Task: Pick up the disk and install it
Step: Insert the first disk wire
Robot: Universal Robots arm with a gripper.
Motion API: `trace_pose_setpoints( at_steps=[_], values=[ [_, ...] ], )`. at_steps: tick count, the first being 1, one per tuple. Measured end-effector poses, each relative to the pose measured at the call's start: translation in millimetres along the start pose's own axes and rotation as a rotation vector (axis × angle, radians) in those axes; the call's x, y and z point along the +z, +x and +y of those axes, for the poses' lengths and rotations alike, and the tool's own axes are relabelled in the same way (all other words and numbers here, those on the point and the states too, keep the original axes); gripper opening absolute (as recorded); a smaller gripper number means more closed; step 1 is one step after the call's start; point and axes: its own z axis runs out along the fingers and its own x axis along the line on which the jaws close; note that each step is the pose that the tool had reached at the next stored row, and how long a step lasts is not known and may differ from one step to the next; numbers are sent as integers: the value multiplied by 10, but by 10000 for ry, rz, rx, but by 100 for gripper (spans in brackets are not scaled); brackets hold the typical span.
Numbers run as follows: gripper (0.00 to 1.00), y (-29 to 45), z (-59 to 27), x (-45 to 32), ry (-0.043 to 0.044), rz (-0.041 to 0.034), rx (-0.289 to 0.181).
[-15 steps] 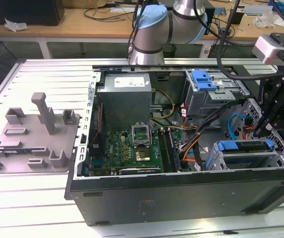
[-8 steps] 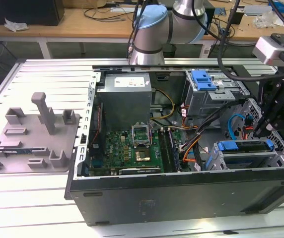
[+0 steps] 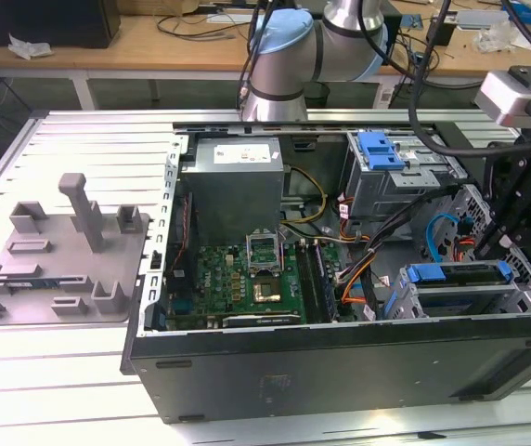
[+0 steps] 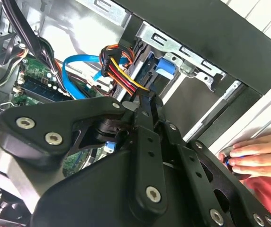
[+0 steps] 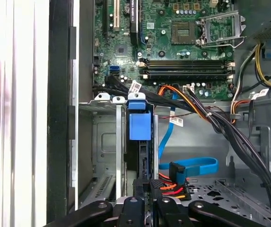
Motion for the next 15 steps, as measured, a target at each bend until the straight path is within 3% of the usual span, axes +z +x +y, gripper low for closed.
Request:
trace_pose_setpoints(
  at_steps=[15],
  values=[
    [16, -68, 9, 12, 21, 29, -559]
  ],
)
